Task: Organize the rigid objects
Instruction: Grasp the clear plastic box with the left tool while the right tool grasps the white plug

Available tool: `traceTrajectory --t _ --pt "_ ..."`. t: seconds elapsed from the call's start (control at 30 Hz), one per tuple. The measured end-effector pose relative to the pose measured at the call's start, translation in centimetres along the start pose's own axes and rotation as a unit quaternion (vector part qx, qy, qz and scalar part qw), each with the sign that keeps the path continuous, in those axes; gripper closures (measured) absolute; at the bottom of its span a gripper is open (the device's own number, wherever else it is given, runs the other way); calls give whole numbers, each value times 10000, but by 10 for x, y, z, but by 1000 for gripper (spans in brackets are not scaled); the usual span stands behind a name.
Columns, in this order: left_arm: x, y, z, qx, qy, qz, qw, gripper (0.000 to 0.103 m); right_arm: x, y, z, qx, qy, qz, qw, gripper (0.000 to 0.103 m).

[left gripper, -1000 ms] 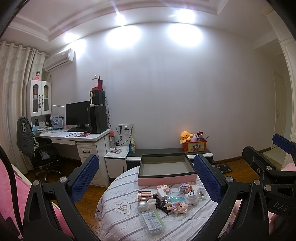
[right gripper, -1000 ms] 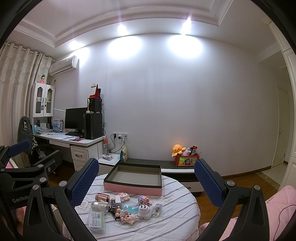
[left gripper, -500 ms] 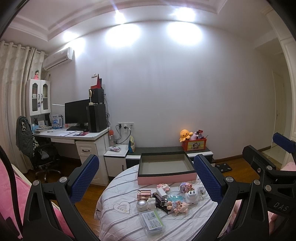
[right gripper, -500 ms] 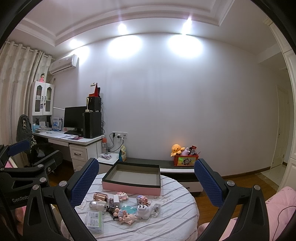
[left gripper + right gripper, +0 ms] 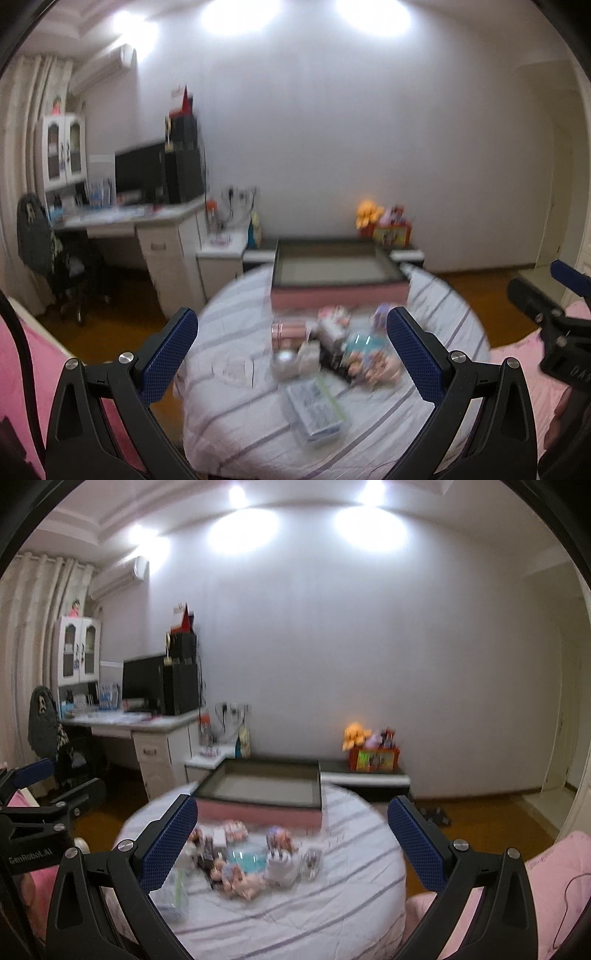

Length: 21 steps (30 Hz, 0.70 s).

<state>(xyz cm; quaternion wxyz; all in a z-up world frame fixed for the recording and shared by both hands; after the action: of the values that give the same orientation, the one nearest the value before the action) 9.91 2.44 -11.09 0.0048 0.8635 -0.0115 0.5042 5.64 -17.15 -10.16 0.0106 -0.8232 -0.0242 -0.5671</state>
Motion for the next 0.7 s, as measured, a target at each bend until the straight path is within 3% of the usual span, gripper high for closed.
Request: traceTrajectory --t 0.27,0.57,0.6,0.67,0.7 --pt "-61 6 81 -49 -1299 -144 9914 0 -50 16 69 -20 -845 78 9964 0" --pt "-92 22 125 239 -1946 79 9806 1 -83 34 110 -40 -1485 146 9888 0" --pt "-92 20 126 216 -1963 52 9803 7 -85 35 113 -52 -1507 159 9884 0" --pt "-90 18 130 70 -1993 33 9799 32 -87 39 120 -78 -1567 193 9874 0" --pt "-90 18 132 0 -2008 18 9796 39 -87 40 124 -81 -1605 200 9868 0"
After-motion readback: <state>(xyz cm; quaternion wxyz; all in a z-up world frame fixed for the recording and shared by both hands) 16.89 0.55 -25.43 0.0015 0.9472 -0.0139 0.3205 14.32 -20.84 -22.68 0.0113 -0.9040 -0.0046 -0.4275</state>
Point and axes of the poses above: each gripper's, at about its wrist camera, not at the fingertips, and z roughly the way its jaws point, y to its right, x to its top, the point moved 1 cm from there along z, roughly the way its jaws point, and after that the axes turned 5 degrees about -y, right-handed, at the moved point
